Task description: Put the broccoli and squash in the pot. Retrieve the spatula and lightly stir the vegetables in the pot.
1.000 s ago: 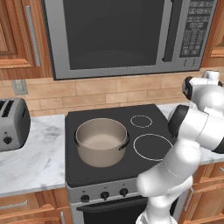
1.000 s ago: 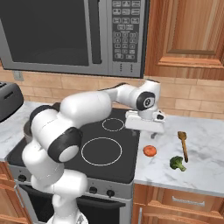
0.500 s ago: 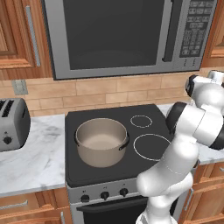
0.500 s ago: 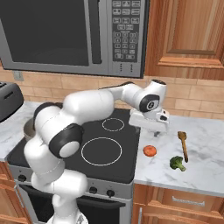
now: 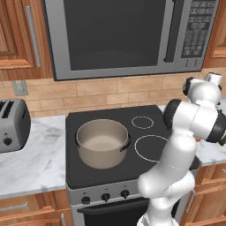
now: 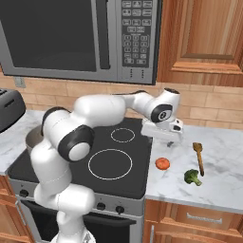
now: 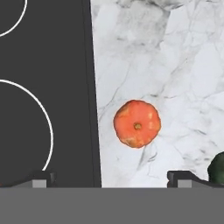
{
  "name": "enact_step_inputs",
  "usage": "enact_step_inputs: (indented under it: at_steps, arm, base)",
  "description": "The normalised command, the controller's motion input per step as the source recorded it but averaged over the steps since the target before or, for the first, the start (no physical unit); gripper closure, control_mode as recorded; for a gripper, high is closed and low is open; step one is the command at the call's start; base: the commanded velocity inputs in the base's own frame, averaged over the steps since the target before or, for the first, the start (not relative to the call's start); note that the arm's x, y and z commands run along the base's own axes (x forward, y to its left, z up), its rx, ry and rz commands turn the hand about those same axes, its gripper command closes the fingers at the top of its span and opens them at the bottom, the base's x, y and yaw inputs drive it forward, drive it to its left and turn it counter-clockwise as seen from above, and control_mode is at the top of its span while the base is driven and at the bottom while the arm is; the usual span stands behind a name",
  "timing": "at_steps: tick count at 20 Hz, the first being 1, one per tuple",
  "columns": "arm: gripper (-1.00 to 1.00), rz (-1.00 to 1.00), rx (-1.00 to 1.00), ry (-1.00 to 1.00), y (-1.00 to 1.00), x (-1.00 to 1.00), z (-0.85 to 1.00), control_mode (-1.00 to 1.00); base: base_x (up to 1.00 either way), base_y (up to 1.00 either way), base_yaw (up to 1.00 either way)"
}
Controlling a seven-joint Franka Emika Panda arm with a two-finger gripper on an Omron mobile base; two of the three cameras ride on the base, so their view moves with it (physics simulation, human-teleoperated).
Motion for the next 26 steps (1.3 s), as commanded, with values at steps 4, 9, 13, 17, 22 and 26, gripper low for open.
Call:
enact_step_inputs:
  at_steps: [4,9,13,17,22,26]
  arm:
    - [-1.0,0.0,0.0,0.0,-0.05,0.0,-0.52,-1.0]
    - [-1.0,0.0,-0.01,0.0,-0.04,0.0,-0.48,-1.0]
    - [-1.0,0.0,-0.02,0.0,-0.06,0.0,-0.4,-1.0]
    - [-1.0,0.0,-0.01,0.0,0.0,0.03,-0.31,-1.0]
    - [-1.0,0.0,0.0,0.0,0.0,0.02,-0.14,-1.0]
    - [-1.0,0.0,0.0,0.0,-0.02,0.01,-0.19,-1.0]
  base:
    - [0.0,0.0,0.0]
    - [0.0,0.0,0.0]
    - [0.0,0.0,0.0]
    - [0.0,0.0,0.0]
    - [0.0,0.0,0.0]
    - [0.0,0.0,0.0]
